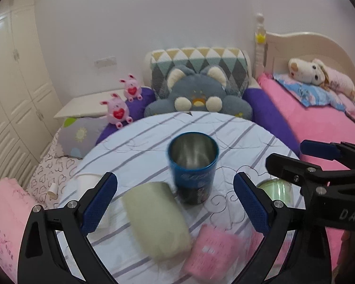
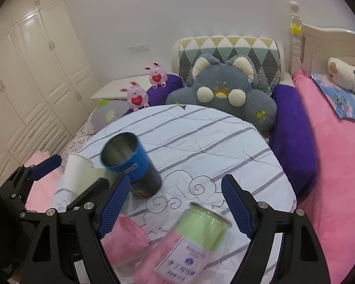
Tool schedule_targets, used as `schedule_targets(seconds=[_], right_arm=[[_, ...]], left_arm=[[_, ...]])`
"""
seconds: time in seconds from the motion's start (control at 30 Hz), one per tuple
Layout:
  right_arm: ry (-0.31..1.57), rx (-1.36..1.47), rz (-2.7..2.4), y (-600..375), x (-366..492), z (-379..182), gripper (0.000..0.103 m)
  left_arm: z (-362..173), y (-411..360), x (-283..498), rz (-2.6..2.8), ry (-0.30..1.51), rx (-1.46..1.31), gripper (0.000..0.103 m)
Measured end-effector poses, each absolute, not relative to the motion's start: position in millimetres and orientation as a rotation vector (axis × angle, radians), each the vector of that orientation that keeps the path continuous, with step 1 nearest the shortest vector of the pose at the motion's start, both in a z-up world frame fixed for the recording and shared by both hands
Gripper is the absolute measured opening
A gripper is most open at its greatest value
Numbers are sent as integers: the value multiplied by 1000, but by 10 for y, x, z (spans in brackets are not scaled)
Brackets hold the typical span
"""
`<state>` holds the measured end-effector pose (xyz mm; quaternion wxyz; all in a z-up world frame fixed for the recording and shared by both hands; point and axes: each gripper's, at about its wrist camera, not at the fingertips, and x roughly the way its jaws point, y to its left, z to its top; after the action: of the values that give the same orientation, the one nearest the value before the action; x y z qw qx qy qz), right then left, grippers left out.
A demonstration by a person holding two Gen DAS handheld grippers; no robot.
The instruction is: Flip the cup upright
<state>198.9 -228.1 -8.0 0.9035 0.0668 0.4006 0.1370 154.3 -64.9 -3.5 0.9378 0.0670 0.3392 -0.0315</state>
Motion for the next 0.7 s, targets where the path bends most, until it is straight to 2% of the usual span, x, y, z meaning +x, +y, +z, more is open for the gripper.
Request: schedule_targets(seconds=[0.3,0.7], right_arm=[[766,115,286,-2110,1538,127,81],[649,78,341,-1935,910,272,81]], left_arm=[[160,-288,950,10,609,116,103],[274,-178,228,34,535,100,103]])
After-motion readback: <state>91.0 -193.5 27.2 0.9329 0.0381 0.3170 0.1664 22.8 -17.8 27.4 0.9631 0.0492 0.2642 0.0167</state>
